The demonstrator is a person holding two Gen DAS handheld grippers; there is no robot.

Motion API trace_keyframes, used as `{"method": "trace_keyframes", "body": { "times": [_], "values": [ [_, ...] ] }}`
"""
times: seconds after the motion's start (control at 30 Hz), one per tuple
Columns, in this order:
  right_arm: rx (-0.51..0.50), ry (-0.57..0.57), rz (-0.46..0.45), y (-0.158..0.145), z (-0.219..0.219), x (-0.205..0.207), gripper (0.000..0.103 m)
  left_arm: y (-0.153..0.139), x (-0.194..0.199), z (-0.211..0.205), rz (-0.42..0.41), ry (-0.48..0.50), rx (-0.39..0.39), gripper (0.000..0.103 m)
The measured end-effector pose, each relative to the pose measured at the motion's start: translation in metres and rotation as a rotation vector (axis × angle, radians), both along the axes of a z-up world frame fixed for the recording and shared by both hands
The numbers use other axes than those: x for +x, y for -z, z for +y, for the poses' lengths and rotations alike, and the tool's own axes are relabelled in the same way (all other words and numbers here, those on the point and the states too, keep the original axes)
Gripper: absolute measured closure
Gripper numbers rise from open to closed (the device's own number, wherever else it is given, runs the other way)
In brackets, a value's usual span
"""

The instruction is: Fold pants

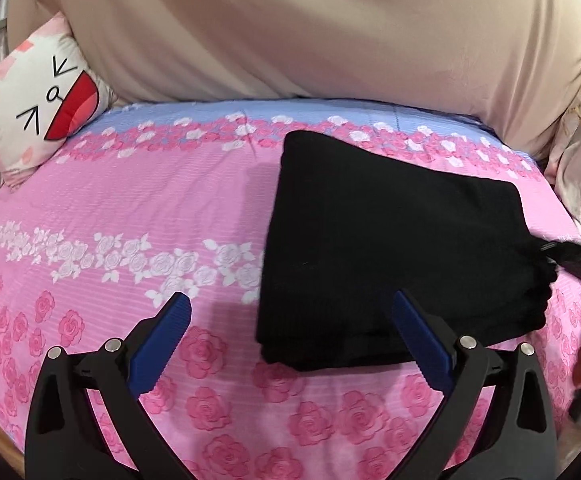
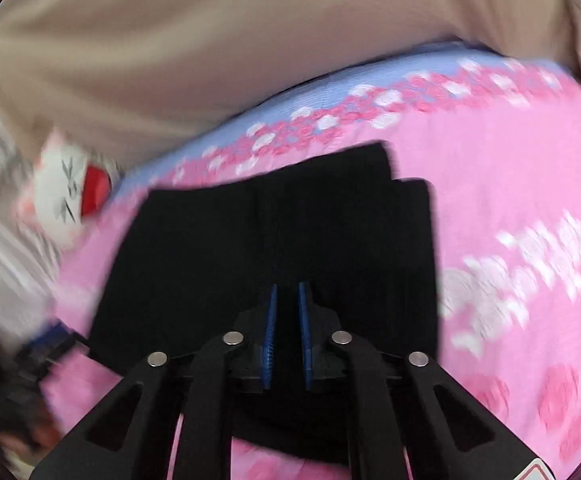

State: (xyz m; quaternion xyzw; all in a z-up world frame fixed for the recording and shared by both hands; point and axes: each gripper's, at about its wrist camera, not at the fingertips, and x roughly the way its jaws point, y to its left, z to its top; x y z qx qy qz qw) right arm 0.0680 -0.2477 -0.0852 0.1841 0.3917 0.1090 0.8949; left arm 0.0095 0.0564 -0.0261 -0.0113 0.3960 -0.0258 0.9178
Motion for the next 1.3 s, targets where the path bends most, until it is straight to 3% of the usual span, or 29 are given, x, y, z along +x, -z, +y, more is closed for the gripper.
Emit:
{"method": "trace_keyframes", "body": {
  "times": [0.13, 0.3, 0.37, 0.47, 0.57, 0.6, 0.63, 0.67, 0.73, 0.83, 0.9, 0.97, 1.1, 1.13, 1.17, 1.2, 1.23, 1.3],
  "values": [
    [-0.117, 0.051, -0.083, -0.025, -0.021, -0.046, 0.075, 0.017, 0.002, 0.019, 0.053, -0.026, -0.043, 0.005],
    [-0.428, 0.016, -0.010, 0.010, -0.015, -0.093, 0.074, 0.038, -0.006, 0.011, 0.083, 0.016, 0.061, 0.005],
    [-0.437, -0.009, 0.016, 0.023, -0.007, -0.093, 0.068, 0.045, 0.000, 0.001, 0.087, 0.037, 0.093, 0.005],
    [-0.431, -0.006, 0.024, 0.031, 0.004, -0.079, 0.046, 0.052, 0.015, -0.009, 0.104, 0.052, 0.107, 0.005],
    [-0.417, 0.008, 0.051, 0.035, 0.008, -0.060, 0.050, 0.052, 0.031, -0.005, 0.117, 0.042, 0.043, 0.007],
    [-0.382, 0.008, 0.053, 0.035, 0.005, -0.053, 0.072, 0.051, 0.036, -0.004, 0.120, 0.045, 0.013, 0.024],
    [-0.325, -0.007, 0.054, 0.036, 0.002, -0.048, 0.077, 0.048, 0.042, -0.002, 0.131, 0.068, -0.035, 0.047],
    [-0.258, -0.007, 0.057, 0.035, -0.002, -0.042, 0.082, 0.046, 0.046, -0.003, 0.149, 0.098, -0.078, 0.058],
    [-0.230, 0.009, 0.043, 0.028, -0.003, -0.042, 0.086, 0.034, 0.045, -0.006, 0.157, 0.099, -0.079, 0.077],
    [-0.131, 0.045, -0.060, -0.010, -0.015, -0.072, 0.093, 0.006, 0.022, -0.005, 0.095, 0.078, -0.034, 0.089],
    [-0.063, 0.072, -0.090, -0.026, -0.028, -0.094, 0.100, -0.008, 0.005, 0.000, 0.082, 0.098, -0.058, 0.088],
    [-0.078, 0.105, -0.075, -0.026, -0.041, -0.110, 0.100, -0.004, -0.006, 0.000, 0.123, 0.139, -0.083, 0.085],
    [-0.146, 0.166, 0.126, 0.033, -0.062, -0.108, 0.101, 0.039, -0.010, -0.010, 0.235, 0.122, -0.003, 0.081],
    [-0.139, 0.191, 0.115, 0.035, -0.068, -0.114, 0.097, 0.040, -0.014, -0.009, 0.225, 0.113, -0.009, 0.072],
    [-0.115, 0.205, 0.099, 0.031, -0.071, -0.120, 0.087, 0.036, -0.017, -0.007, 0.209, 0.097, -0.008, 0.063],
    [-0.092, 0.222, 0.076, 0.022, -0.073, -0.126, 0.081, 0.032, -0.018, -0.007, 0.193, 0.090, -0.007, 0.045],
    [-0.054, 0.214, 0.027, 0.007, -0.074, -0.130, 0.076, 0.024, -0.022, -0.005, 0.160, 0.079, -0.007, 0.032],
    [0.015, 0.156, -0.043, -0.013, -0.070, -0.126, 0.044, 0.009, -0.027, -0.006, 0.107, 0.066, 0.014, 0.030]
  ]
}}
